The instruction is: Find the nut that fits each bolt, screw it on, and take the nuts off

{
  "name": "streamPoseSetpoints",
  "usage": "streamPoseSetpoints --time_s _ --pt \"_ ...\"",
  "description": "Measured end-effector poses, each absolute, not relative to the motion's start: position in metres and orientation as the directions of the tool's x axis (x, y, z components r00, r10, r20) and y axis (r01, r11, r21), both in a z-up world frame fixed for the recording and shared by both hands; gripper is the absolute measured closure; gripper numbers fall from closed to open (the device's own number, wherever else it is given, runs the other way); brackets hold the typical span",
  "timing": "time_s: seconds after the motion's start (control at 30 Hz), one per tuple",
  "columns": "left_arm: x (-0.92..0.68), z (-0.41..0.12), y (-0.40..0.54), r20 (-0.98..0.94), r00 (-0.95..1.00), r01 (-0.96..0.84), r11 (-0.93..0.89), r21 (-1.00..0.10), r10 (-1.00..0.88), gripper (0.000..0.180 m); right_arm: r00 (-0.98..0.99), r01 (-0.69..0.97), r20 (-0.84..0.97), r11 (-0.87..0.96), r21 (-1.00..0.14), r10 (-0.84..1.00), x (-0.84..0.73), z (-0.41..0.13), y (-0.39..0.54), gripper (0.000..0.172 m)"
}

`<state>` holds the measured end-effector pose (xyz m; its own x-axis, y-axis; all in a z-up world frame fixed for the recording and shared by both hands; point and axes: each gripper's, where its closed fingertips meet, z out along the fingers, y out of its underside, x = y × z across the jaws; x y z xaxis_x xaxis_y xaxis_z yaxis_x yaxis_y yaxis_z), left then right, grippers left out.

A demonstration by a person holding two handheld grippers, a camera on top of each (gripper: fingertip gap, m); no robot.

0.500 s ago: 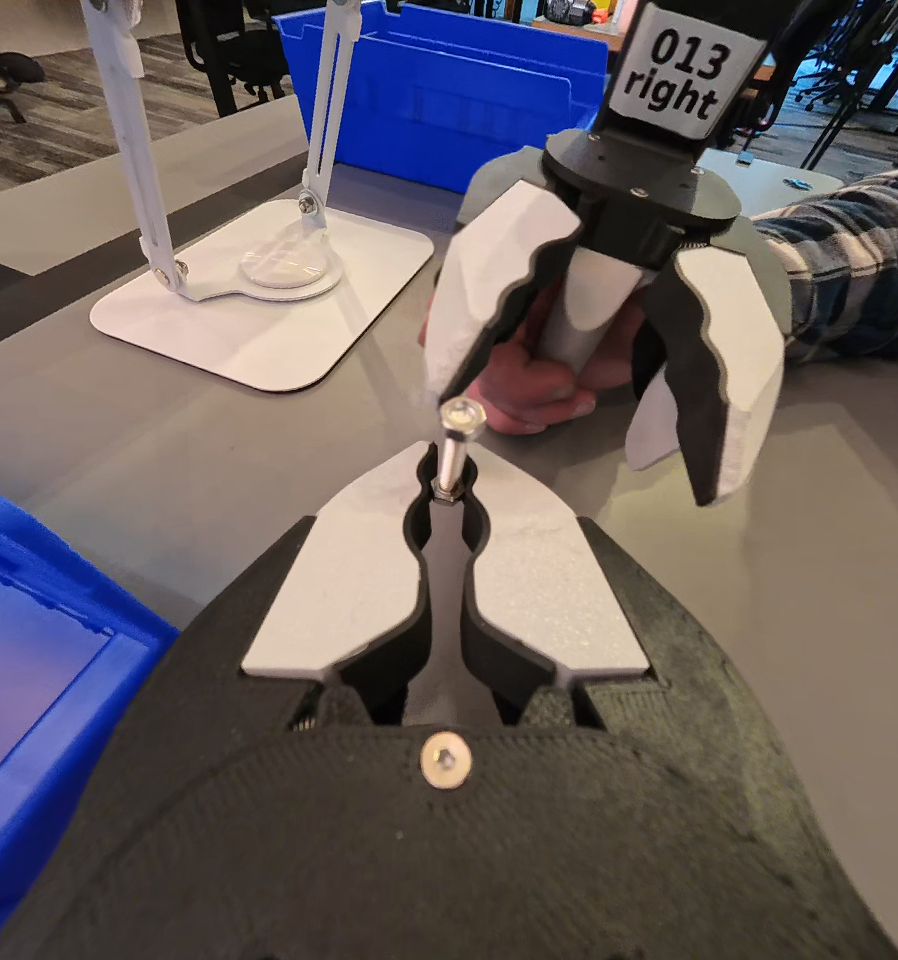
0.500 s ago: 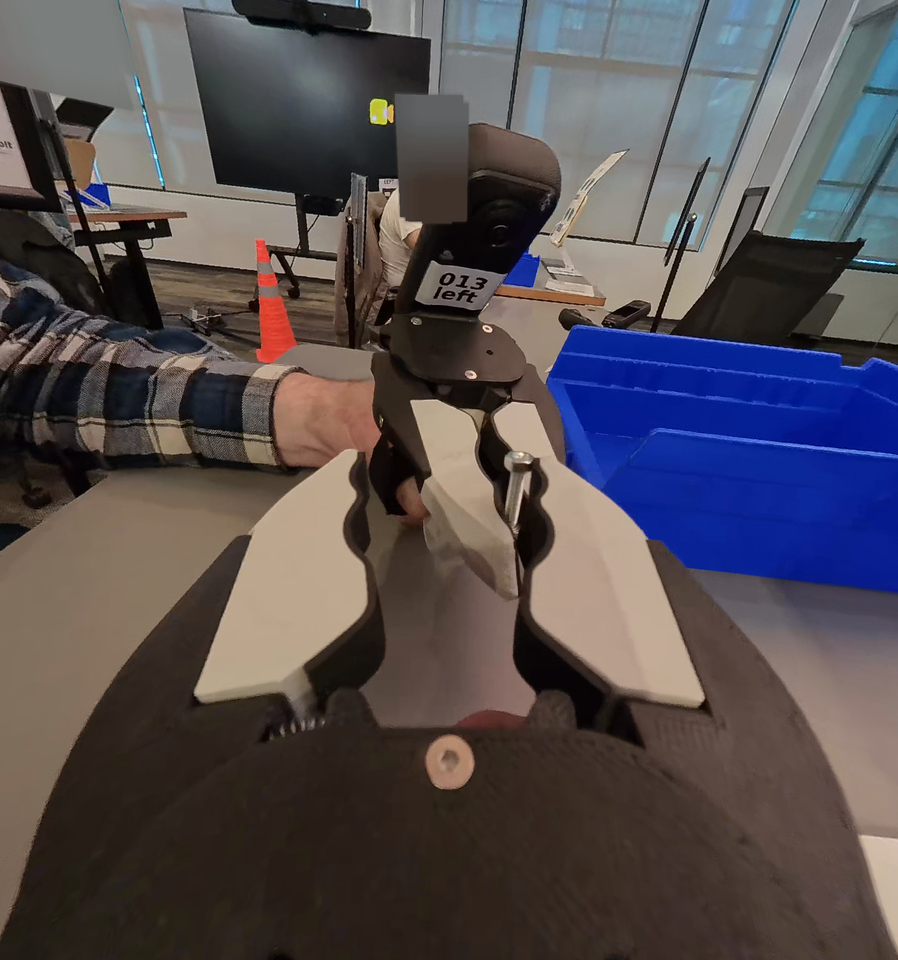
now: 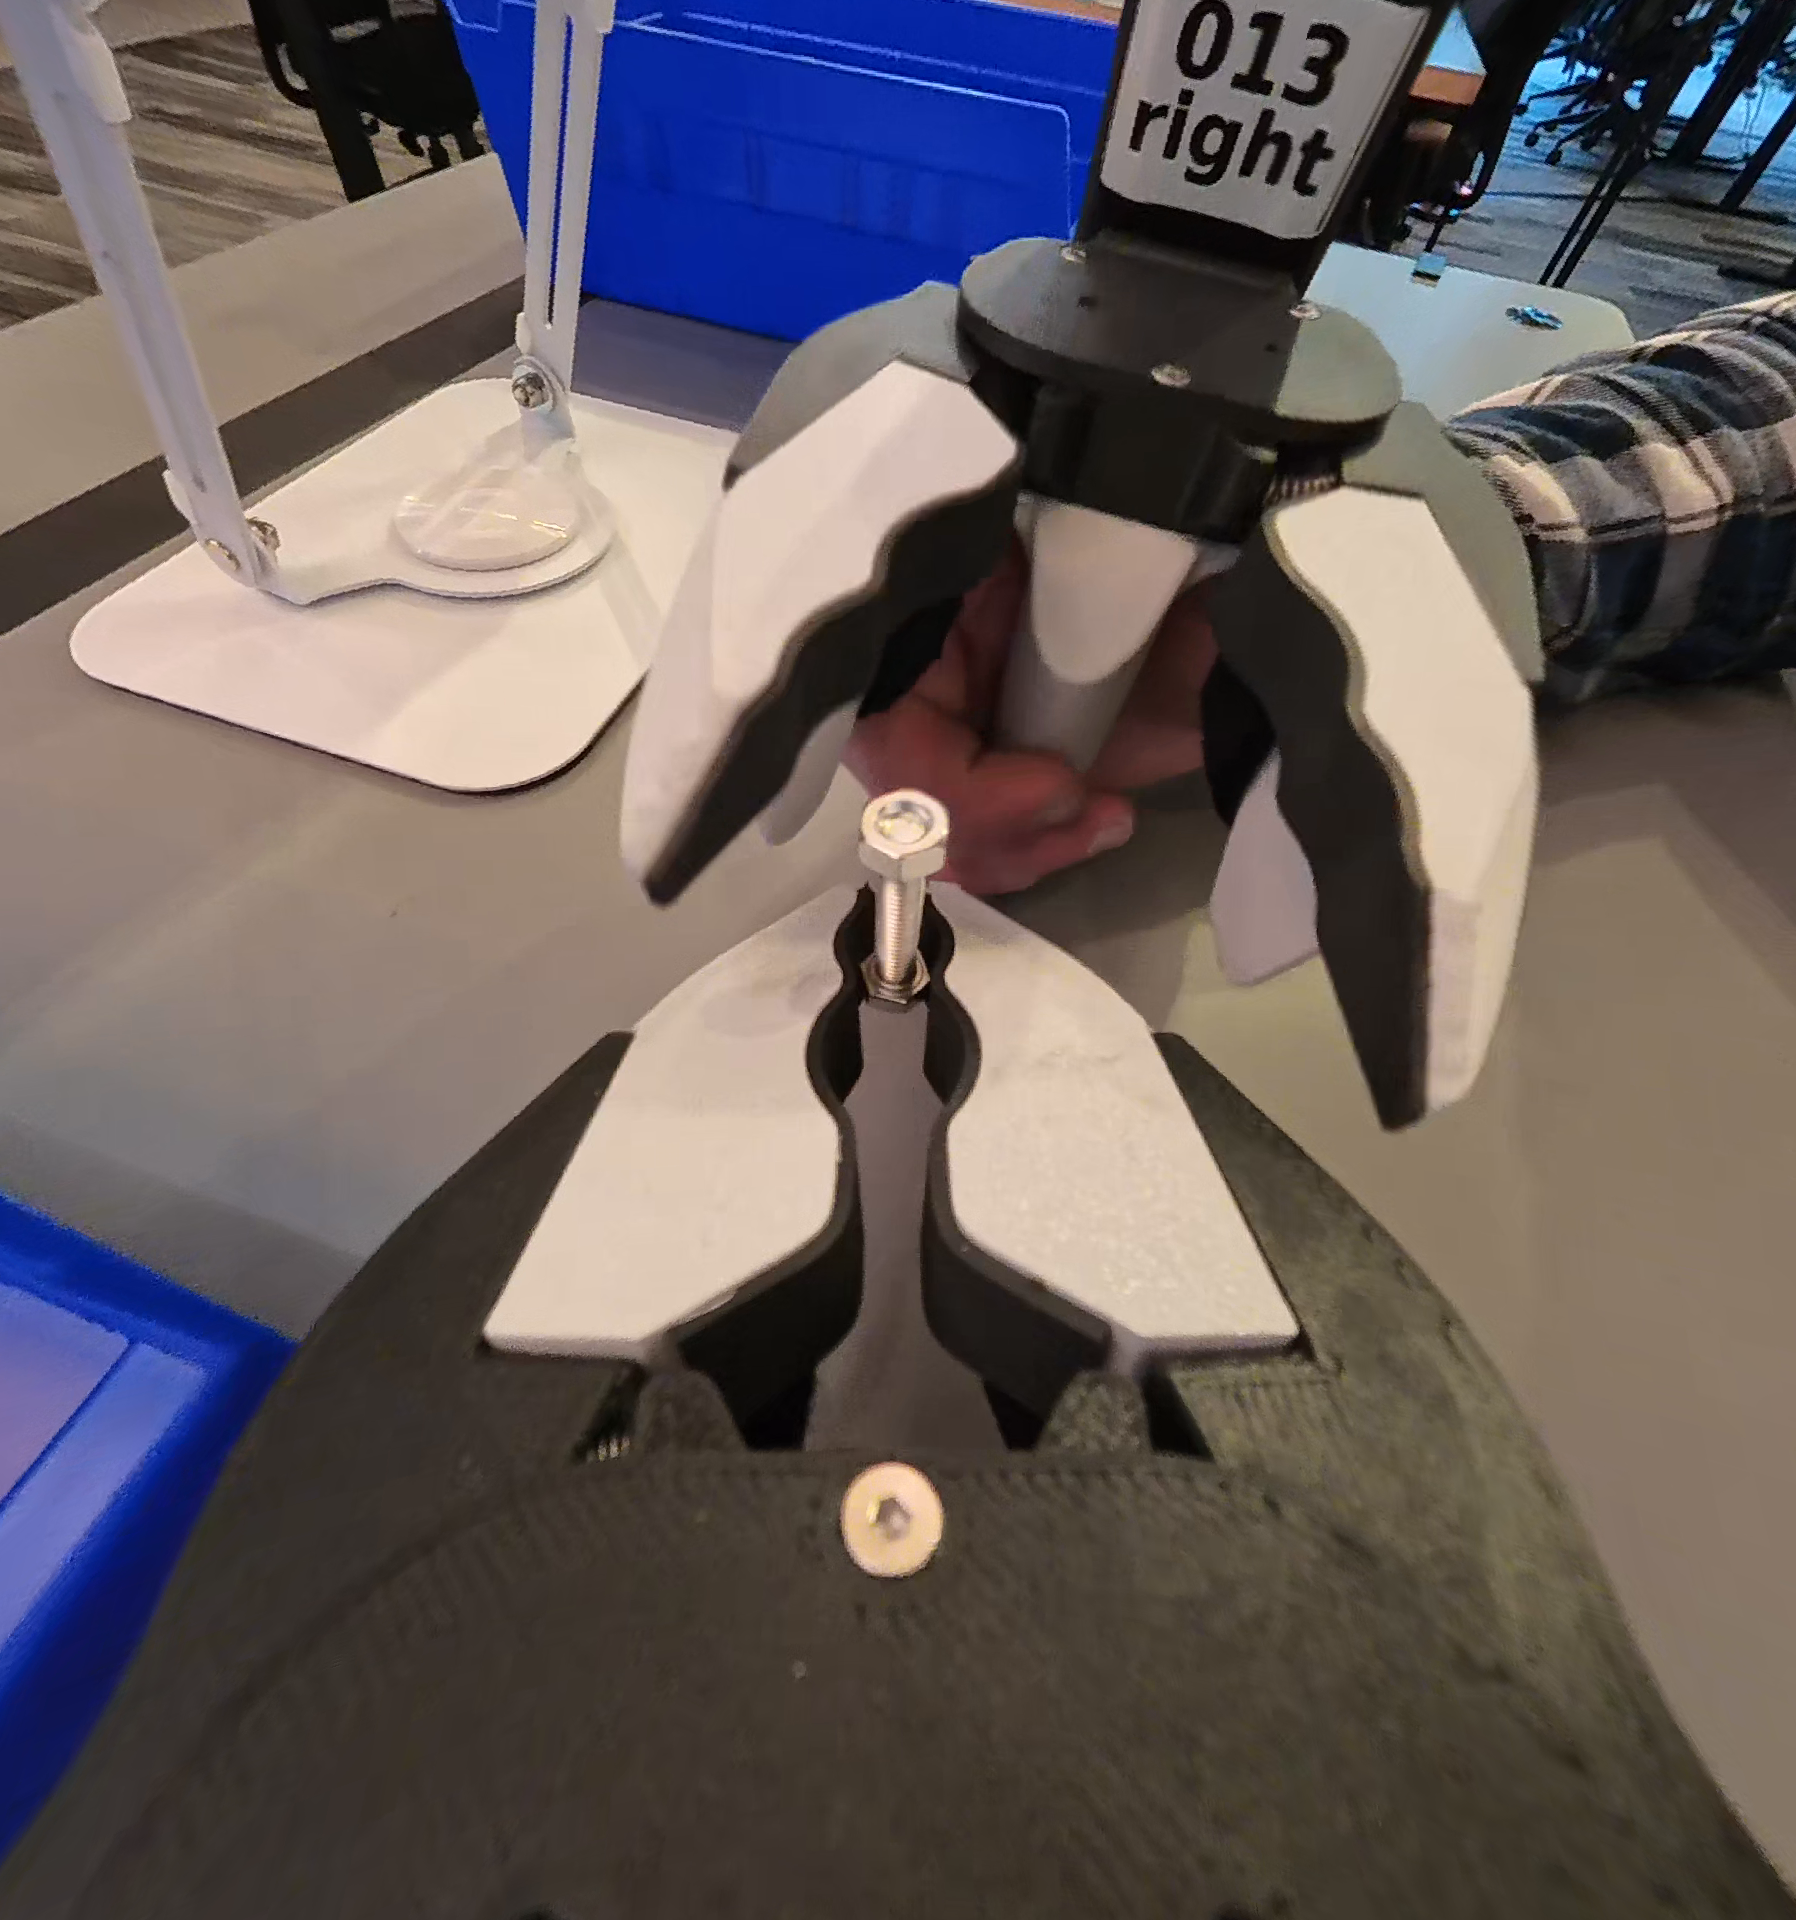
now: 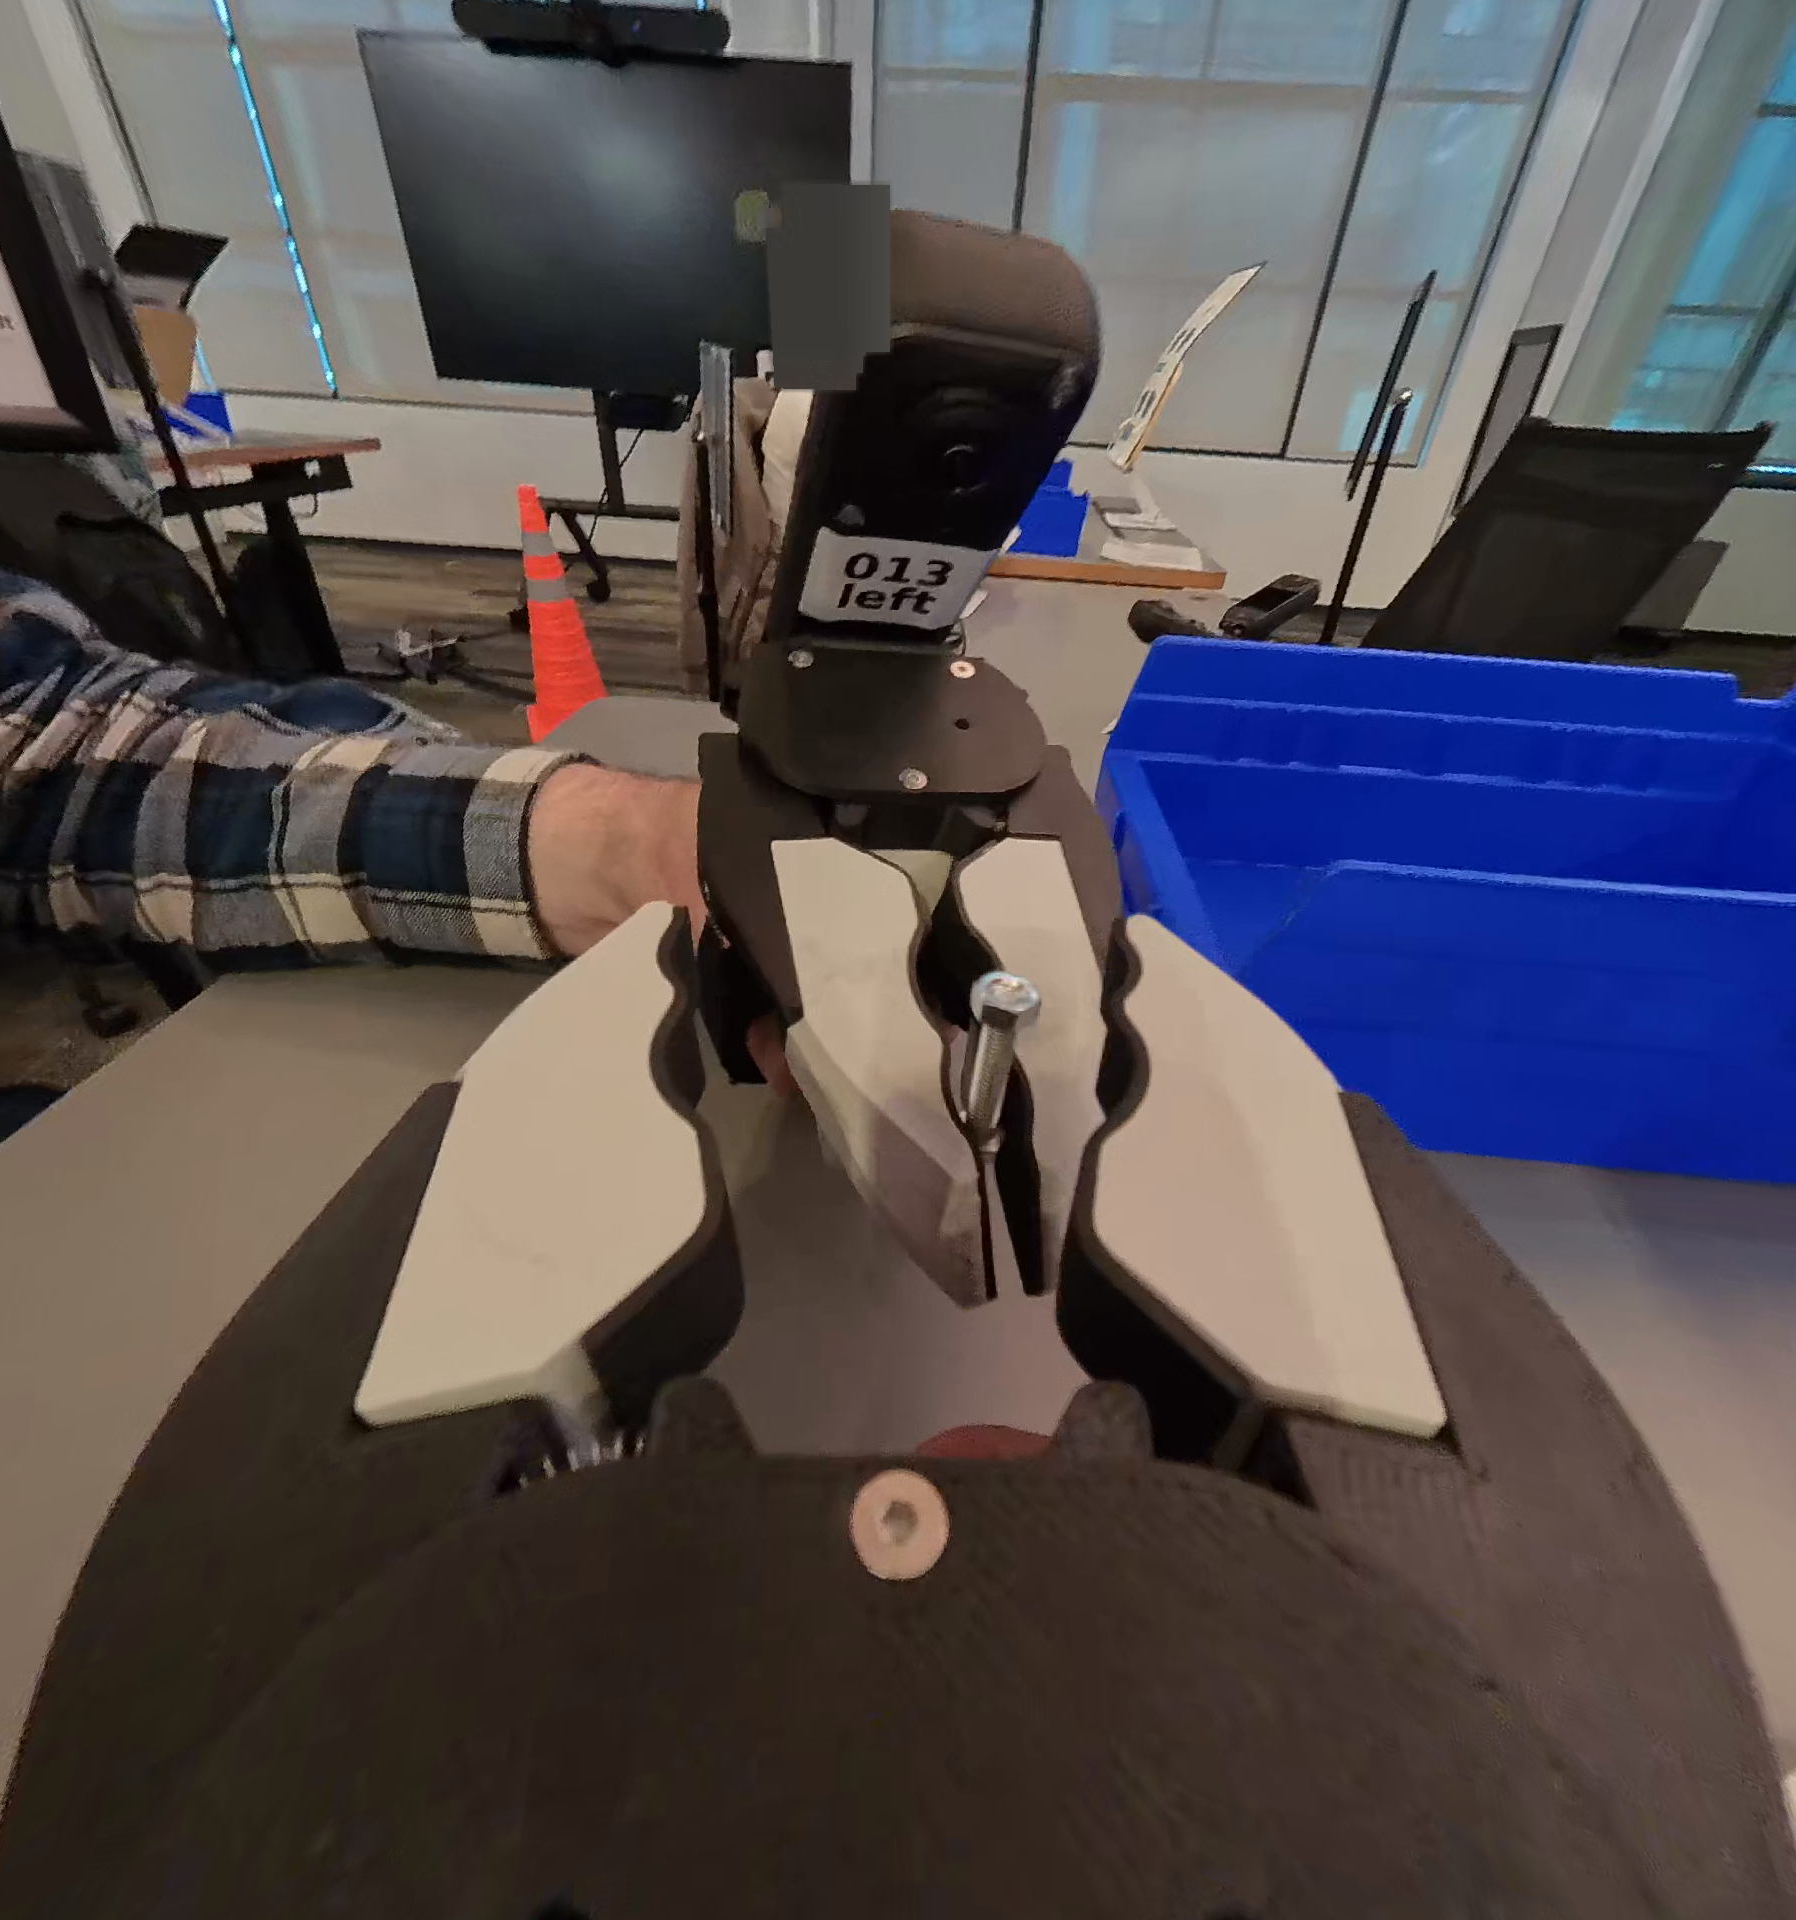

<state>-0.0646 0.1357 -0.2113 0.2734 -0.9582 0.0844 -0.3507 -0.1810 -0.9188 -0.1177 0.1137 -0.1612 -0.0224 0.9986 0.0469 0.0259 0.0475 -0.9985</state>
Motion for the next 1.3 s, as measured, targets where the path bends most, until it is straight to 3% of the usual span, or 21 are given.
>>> streamPoseSetpoints --time_s 0.3,0.4,0.47,0.6,0.77,1.03,1.23,1.3 --pt "-0.070 -0.205 0.143 0.112 0.311 -0.296 -0.208 -0.932 -0.944 0.174 -0.046 0.020 0.071 0.071 -0.997 0.996 -0.111 -0.161 0.106 0.106" --pt "-0.073 -0.204 0.145 0.133 0.317 -0.279 -0.226 -0.933 -0.939 0.174 -0.084 -0.010 0.085 0.085 -0.996 0.993 -0.096 -0.158 0.100 0.135" --pt "-0.071 -0.205 0.144 0.131 0.309 -0.285 -0.223 -0.932 -0.942 0.174 -0.003 -0.025 0.049 0.049 -0.998 0.999 -0.094 -0.155 0.113 0.107" --pt "-0.068 -0.207 0.141 0.119 0.293 -0.309 -0.212 -0.927 -0.949 0.174 0.021 -0.009 0.036 0.036 -0.999 0.999 -0.103 -0.157 0.120 0.095" --pt "-0.066 -0.209 0.139 0.118 0.284 -0.320 -0.211 -0.924 -0.952 0.174 -0.015 0.047 0.057 0.058 -0.997 0.998 -0.119 -0.164 0.114 0.096" --pt "-0.064 -0.212 0.136 0.101 0.272 -0.348 -0.196 -0.917 -0.957 0.174 -0.025 0.035 0.079 0.080 -0.996 0.997 -0.116 -0.163 0.113 0.128" --pt "-0.068 -0.209 0.141 0.116 0.294 -0.320 -0.212 -0.923 -0.949 0.174 -0.024 0.020 0.076 0.077 -0.997 0.997 -0.105 -0.161 0.115 0.129" --pt "-0.071 -0.208 0.143 0.125 0.300 -0.308 -0.220 -0.925 -0.946 0.174 -0.081 0.000 0.085 0.086 -0.996 0.993 -0.096 -0.159 0.106 0.153"
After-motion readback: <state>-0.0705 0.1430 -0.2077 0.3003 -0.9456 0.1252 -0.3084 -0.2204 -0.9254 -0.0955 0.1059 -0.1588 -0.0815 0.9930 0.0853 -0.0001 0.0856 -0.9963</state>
